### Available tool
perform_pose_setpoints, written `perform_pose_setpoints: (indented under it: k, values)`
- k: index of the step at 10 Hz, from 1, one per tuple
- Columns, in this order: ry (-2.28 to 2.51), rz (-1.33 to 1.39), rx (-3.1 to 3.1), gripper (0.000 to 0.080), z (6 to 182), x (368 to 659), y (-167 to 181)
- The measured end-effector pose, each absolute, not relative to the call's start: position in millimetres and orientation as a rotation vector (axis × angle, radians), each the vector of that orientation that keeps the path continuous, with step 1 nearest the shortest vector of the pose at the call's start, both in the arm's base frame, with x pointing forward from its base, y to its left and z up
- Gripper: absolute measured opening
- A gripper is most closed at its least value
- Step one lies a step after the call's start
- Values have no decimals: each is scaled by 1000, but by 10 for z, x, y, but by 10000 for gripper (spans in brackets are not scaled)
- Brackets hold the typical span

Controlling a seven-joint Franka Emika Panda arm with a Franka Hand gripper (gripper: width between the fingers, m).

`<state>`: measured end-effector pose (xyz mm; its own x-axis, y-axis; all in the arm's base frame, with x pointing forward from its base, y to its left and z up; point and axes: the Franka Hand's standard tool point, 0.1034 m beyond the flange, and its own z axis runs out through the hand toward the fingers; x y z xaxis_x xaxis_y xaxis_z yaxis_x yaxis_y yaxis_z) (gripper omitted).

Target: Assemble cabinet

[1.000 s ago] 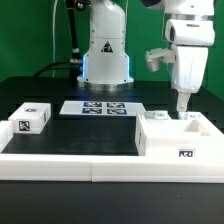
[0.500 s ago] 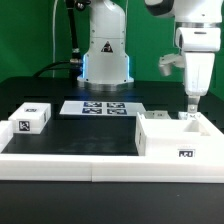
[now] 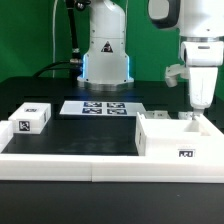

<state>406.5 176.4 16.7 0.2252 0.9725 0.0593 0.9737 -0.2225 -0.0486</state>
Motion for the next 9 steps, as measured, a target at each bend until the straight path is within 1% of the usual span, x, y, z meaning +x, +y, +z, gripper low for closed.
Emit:
perform_pose_setpoints:
  k: [1,3,4,5,6,7,8,9]
  values:
    - [-1906,-19,-2396,797,129,4045,1766]
    - [-1903,-18,-2399,797,126,4054,1741]
    - [-1899,-18,-2402,683,123,4059,1725]
    - [-1895,-15,-2403,549,112,4055,1714]
    - [-1894,-15,-2403,549,103,4053,1713]
    - [-1892,-20,-2406,361,98,4060,1709]
    - [-1890,-20,-2408,226,95,4066,1698]
    - [-1890,-20,-2408,226,95,4066,1699]
